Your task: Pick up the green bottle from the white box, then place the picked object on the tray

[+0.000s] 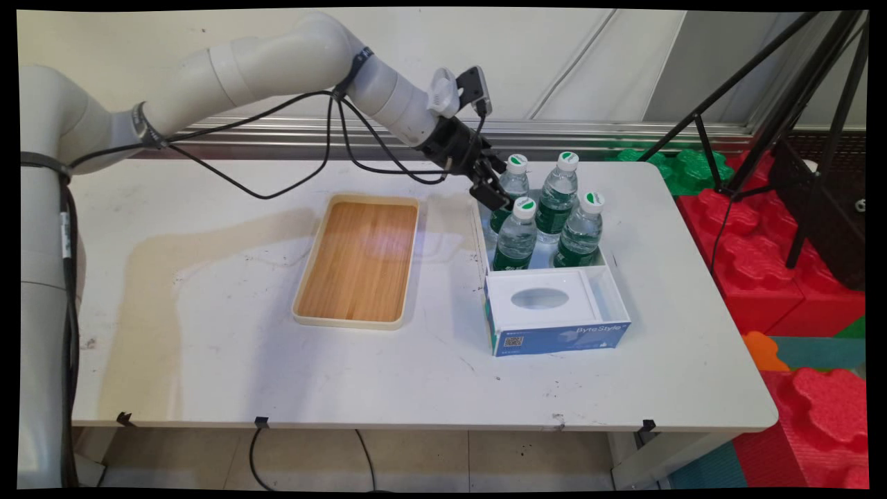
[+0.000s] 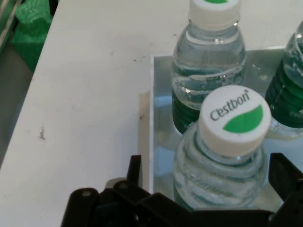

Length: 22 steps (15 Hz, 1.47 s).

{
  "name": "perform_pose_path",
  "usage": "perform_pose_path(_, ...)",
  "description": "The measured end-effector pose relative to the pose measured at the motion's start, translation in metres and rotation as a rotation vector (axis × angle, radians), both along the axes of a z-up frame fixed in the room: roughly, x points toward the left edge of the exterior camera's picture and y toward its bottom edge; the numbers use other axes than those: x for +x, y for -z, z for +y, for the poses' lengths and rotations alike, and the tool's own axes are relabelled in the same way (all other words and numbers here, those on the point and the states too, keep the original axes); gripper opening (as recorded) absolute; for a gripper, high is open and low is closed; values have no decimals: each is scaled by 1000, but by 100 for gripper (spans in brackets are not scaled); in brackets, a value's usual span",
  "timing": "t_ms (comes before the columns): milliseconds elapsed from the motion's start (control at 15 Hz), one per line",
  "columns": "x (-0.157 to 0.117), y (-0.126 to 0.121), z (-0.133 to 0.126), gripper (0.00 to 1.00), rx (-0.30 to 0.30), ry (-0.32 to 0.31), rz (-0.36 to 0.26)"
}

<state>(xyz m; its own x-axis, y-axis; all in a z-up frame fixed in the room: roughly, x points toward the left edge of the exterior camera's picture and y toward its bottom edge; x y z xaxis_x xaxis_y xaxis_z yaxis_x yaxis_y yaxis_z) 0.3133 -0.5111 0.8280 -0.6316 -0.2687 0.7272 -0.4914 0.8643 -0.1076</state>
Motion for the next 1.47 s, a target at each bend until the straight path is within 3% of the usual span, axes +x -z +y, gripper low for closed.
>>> perform_pose_path(267, -7, 8, -8, 100, 6, 3, 2)
perform_pose_path(333, -9, 9, -9, 0, 7, 3, 3)
perform_pose_path(1067, -8, 7, -15, 0, 3, 0, 16)
perform_pose_path(1467, 4, -19, -5, 0, -17, -15, 60)
